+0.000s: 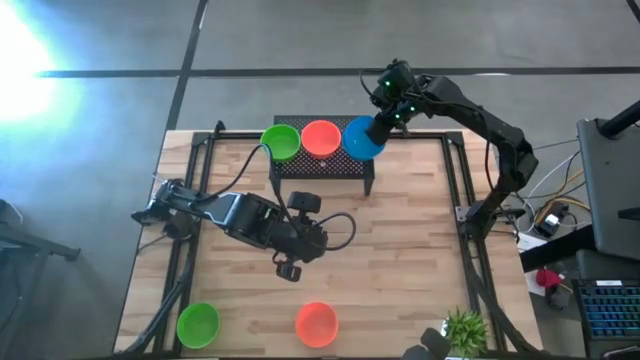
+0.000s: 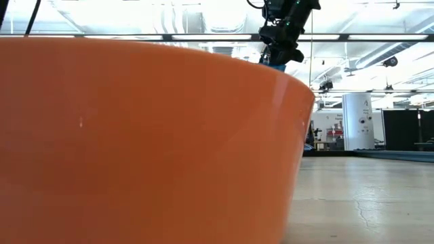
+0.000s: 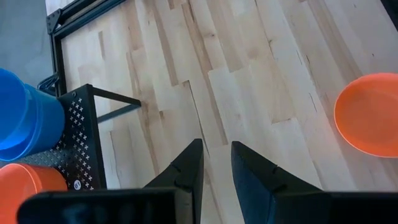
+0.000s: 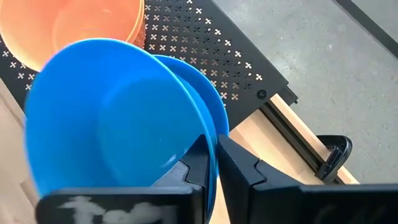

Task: Pick & Place Mini bowls
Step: Stack the blue bowl on the blue bowls on the shelf, then stack the orange bowl on the orange bowls on the shelf

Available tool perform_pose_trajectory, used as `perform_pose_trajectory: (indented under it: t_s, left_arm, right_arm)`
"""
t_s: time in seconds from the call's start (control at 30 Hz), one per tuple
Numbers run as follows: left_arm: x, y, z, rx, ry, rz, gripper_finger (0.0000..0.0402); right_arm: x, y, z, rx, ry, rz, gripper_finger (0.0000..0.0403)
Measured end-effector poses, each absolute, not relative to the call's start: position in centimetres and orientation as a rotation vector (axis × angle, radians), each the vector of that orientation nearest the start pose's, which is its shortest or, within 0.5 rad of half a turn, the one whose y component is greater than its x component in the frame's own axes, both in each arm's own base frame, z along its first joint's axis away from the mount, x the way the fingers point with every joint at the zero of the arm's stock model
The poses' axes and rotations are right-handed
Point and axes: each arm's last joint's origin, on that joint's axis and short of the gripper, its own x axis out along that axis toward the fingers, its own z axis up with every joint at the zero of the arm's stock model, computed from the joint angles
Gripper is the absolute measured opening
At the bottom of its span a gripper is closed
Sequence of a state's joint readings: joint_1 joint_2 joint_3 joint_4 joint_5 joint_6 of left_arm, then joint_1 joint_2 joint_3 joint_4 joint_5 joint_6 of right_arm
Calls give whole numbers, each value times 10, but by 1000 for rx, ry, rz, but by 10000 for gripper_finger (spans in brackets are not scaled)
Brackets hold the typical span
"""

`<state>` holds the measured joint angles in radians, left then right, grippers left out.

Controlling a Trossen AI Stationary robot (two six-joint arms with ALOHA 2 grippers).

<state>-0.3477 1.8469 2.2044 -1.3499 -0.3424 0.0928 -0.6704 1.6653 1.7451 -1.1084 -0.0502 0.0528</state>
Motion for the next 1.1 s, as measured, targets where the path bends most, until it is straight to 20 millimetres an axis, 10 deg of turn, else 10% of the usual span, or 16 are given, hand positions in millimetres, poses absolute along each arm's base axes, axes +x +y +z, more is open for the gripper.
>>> perform_pose_trajectory:
  t_s: [0.63, 1.1]
  left_arm:
    - [332, -110, 418, 418, 965, -42, 76]
    - [331, -111, 417, 337, 980, 1, 76]
  right_arm:
    - [263, -206, 375, 385, 926, -586, 106]
    - [254, -144, 430, 253, 862, -440, 12]
